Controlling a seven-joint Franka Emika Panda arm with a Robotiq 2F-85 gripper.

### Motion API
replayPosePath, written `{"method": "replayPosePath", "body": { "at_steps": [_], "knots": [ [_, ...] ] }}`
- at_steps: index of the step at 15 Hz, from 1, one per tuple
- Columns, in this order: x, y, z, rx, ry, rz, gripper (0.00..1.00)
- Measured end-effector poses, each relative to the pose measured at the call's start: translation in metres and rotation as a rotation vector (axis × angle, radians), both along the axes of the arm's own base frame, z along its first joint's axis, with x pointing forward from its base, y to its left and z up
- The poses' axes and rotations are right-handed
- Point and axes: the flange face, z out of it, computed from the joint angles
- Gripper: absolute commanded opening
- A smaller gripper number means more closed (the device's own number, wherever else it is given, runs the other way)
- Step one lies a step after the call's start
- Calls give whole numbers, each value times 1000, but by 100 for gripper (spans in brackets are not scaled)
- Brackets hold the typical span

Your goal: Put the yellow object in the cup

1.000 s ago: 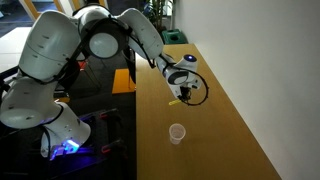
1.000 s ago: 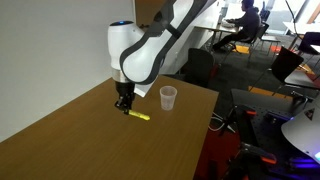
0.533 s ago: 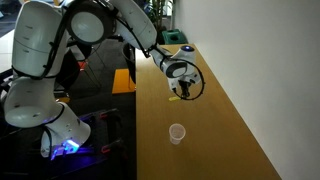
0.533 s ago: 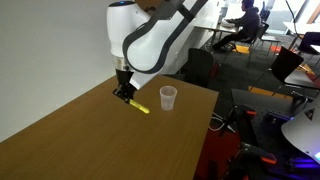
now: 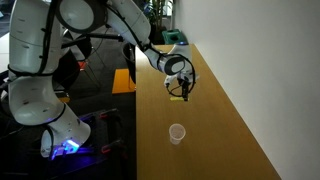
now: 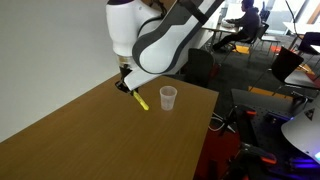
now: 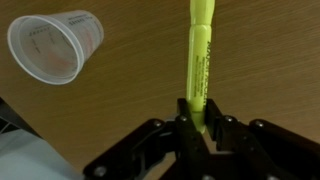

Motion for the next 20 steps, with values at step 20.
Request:
{"method": "replayPosePath", "body": {
  "at_steps": [20],
  "knots": [
    [-32,-44,38,-417,-155,-702,21]
  ]
}}
